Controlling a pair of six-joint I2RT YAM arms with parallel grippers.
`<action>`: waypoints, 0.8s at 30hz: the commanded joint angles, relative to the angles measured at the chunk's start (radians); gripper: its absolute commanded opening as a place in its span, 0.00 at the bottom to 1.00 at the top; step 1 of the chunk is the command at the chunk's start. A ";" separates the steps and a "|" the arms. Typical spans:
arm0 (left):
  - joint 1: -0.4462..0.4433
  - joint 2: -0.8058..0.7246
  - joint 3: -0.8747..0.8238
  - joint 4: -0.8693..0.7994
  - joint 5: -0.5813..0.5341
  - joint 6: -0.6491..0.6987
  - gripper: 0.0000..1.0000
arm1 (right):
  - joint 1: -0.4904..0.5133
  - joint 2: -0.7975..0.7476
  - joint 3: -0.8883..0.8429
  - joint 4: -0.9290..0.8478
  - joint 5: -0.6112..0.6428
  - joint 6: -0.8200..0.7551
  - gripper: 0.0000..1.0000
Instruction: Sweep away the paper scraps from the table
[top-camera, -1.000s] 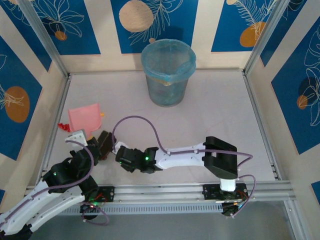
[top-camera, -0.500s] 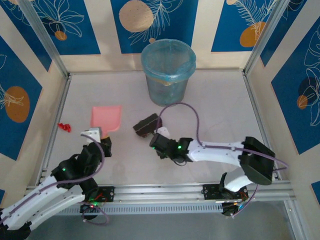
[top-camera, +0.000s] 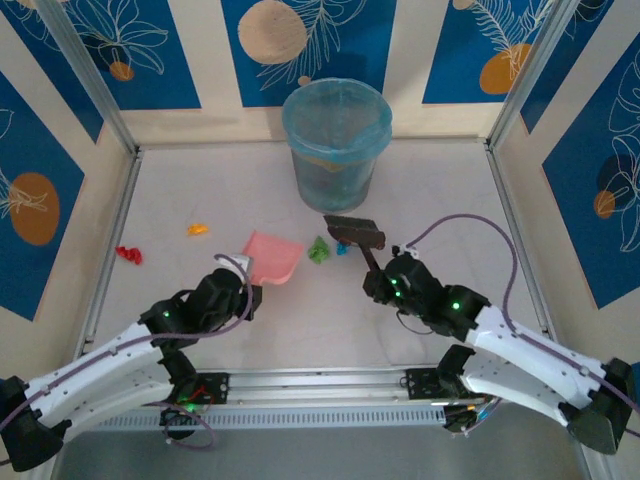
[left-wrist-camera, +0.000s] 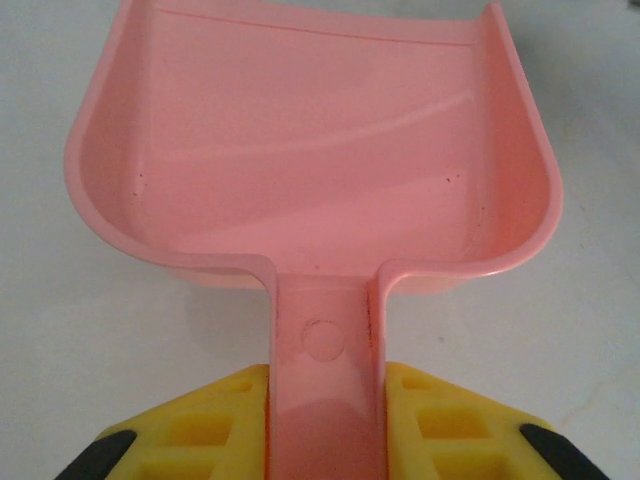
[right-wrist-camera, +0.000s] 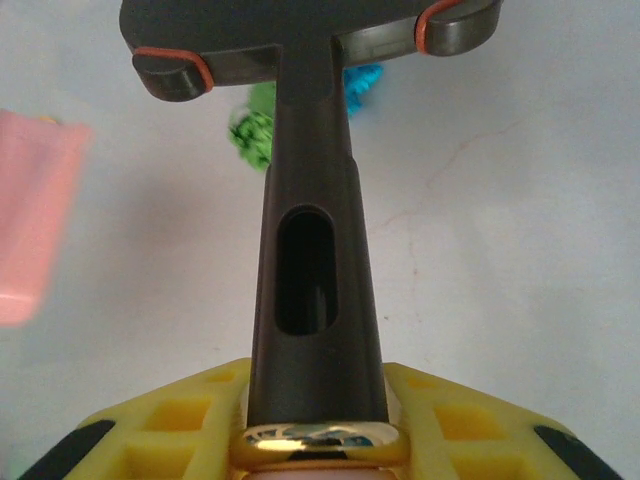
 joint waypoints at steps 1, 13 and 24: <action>0.006 0.040 0.032 0.005 0.145 -0.006 0.00 | -0.013 -0.051 0.038 -0.013 -0.049 0.019 0.00; -0.081 0.018 -0.106 0.003 0.292 -0.061 0.00 | -0.007 0.242 0.245 0.031 -0.219 -0.088 0.00; -0.113 0.225 -0.115 0.120 0.182 -0.040 0.00 | -0.029 0.547 0.382 0.075 -0.260 -0.126 0.00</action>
